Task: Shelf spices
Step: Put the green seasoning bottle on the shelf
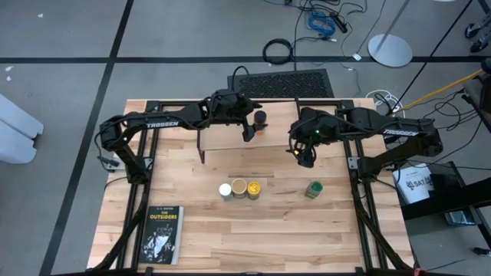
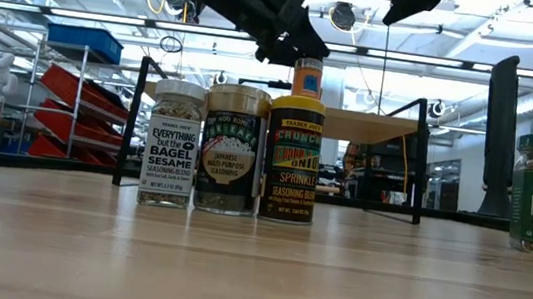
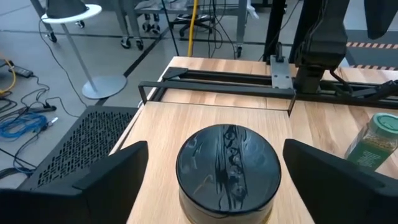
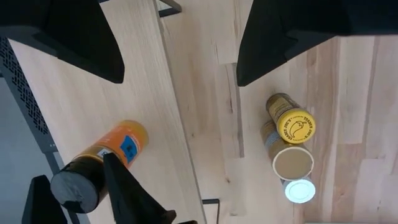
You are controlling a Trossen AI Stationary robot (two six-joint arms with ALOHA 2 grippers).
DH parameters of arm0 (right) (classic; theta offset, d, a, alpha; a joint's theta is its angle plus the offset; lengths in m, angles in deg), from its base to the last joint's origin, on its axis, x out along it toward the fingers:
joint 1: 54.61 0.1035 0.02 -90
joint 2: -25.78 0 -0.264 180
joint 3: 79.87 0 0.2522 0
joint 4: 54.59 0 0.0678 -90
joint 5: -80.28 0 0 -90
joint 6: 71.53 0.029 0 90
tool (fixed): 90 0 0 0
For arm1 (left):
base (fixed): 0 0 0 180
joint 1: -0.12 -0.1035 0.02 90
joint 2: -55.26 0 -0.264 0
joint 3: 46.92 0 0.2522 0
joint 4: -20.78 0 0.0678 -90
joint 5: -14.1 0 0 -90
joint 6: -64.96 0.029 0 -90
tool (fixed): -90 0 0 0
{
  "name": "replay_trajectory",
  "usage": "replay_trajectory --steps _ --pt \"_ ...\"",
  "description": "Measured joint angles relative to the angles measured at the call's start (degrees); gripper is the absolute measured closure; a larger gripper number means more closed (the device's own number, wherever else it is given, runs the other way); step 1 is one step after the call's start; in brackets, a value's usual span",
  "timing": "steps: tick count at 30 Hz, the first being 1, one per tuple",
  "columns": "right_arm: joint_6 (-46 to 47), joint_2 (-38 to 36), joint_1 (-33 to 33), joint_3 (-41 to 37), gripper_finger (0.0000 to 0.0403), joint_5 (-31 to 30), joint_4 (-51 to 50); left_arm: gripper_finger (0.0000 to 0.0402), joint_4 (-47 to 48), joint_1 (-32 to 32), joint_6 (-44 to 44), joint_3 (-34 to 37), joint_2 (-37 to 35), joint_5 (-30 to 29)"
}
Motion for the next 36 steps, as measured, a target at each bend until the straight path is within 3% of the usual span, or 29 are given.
replay_trajectory --steps 17,25,36 --pt "-1.18 0.02 -0.02 -0.02 0.0106 -0.02 0.81 0.0186 1.39 -0.15 2.00 0.00 -0.44 2.41" --pt "-1.23 0.02 -0.02 -0.02 0.0106 -0.02 0.76 0.0183 8.43 -0.24 3.33 0.00 -5.93 2.41" --pt "-0.86 0.04 -0.02 -0.02 0.0106 -0.02 0.78 0.0181 26.96 -0.69 8.03 -0.04 -12.80 2.13"
